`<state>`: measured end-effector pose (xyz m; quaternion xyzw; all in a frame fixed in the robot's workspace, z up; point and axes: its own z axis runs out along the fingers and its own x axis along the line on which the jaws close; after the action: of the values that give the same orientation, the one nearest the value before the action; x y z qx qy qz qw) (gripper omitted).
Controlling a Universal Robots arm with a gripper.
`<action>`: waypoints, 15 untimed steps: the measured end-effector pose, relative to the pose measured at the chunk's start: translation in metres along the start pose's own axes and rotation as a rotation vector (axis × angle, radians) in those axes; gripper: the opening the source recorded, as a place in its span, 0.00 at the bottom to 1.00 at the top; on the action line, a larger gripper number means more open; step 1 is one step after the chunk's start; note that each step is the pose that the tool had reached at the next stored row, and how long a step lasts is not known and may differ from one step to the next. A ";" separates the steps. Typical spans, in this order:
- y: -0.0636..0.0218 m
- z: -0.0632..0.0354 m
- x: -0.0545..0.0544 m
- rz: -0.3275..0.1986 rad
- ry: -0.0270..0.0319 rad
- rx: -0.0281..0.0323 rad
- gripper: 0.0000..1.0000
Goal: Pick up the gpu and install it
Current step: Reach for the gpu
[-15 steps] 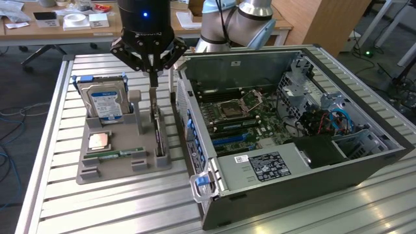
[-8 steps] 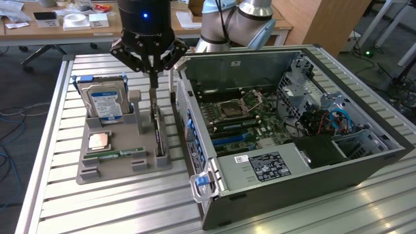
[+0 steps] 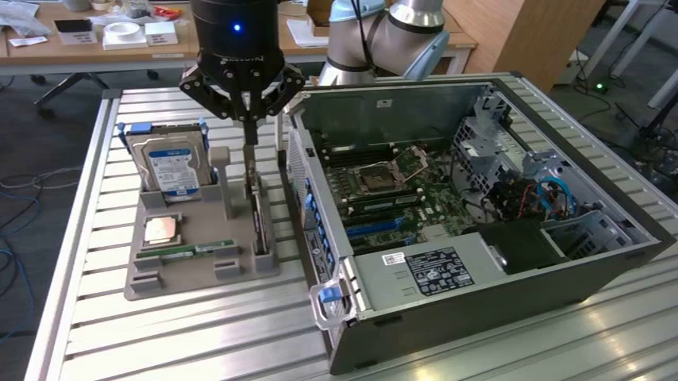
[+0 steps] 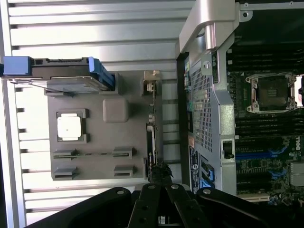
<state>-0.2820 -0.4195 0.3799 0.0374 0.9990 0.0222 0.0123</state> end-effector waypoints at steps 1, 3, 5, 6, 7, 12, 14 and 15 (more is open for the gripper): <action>-0.0001 0.0003 0.000 0.000 0.0001 0.0000 0.11; -0.0002 0.0005 0.000 0.000 0.0002 0.0002 0.11; -0.0002 0.0008 0.000 0.000 0.0000 0.0000 0.11; -0.0002 0.0012 0.000 0.000 -0.0002 -0.0002 0.11; -0.0002 0.0018 0.000 0.000 -0.0003 -0.0003 0.11; -0.0004 0.0042 0.000 0.000 0.0001 0.0000 0.11; -0.0004 0.0048 0.000 0.000 0.0001 0.0000 0.11; -0.0004 0.0050 0.000 0.000 0.0001 0.0000 0.11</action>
<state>-0.2823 -0.4197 0.3749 0.0374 0.9990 0.0222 0.0123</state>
